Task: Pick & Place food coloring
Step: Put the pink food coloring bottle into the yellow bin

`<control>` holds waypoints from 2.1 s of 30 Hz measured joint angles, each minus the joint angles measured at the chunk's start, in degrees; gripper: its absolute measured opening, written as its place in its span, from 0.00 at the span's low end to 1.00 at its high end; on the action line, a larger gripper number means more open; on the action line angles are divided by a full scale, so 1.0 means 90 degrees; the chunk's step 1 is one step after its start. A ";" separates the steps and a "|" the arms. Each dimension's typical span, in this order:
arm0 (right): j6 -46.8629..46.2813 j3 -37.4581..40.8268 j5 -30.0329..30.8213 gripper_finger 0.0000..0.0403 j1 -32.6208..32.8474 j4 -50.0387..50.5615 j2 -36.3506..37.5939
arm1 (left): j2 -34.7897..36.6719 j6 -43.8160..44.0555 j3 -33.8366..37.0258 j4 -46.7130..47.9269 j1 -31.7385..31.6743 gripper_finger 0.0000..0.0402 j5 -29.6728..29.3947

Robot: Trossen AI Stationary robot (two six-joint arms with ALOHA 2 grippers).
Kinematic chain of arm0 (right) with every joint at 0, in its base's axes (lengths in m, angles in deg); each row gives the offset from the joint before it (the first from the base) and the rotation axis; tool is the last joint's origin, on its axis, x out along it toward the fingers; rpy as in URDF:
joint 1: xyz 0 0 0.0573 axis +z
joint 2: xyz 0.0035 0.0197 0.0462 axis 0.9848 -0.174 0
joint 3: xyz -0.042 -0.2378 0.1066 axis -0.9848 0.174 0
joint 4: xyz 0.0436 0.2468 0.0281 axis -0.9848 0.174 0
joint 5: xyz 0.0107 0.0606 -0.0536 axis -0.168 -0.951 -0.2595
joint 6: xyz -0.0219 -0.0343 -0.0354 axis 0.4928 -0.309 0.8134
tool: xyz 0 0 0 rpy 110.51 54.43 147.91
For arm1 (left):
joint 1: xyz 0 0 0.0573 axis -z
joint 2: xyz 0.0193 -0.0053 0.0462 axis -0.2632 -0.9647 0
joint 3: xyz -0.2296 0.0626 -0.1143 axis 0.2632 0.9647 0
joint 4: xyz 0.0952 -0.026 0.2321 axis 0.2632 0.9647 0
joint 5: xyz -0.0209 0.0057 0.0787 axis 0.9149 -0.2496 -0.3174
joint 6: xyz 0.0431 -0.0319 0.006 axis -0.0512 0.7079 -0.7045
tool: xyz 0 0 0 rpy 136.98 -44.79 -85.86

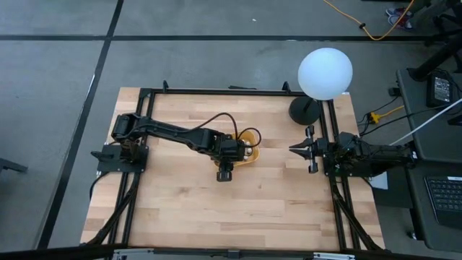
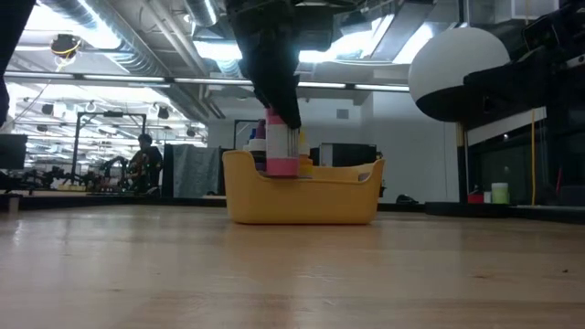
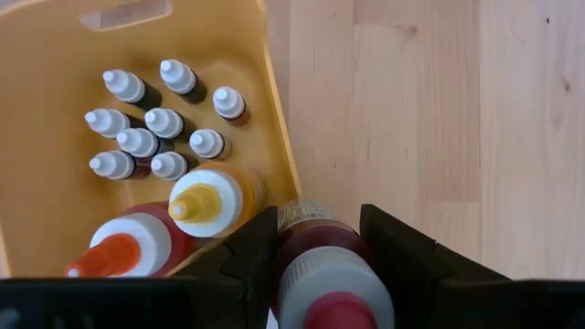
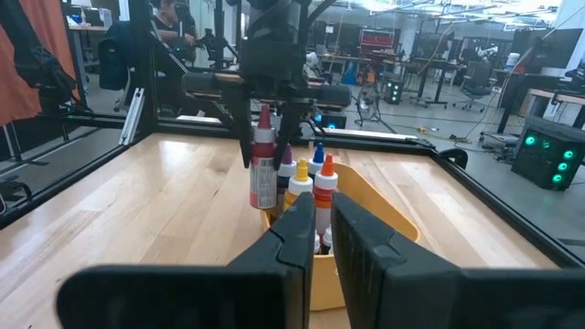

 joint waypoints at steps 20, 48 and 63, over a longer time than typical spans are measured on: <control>0.0000 0.0000 0.0000 0.11 0.0000 0.0000 0.0001 | 0.0022 -0.0050 -0.0025 0.0243 0.0000 0.34 -0.0074; 0.0000 0.0000 0.0000 0.11 -0.0001 0.0000 0.0002 | 0.0019 -0.0266 -0.0109 0.0306 -0.0036 0.34 -0.0285; 0.0000 0.0000 0.0000 0.11 -0.0002 0.0000 0.0002 | -0.0198 -0.0380 -0.0103 0.0206 -0.0036 0.34 -0.0308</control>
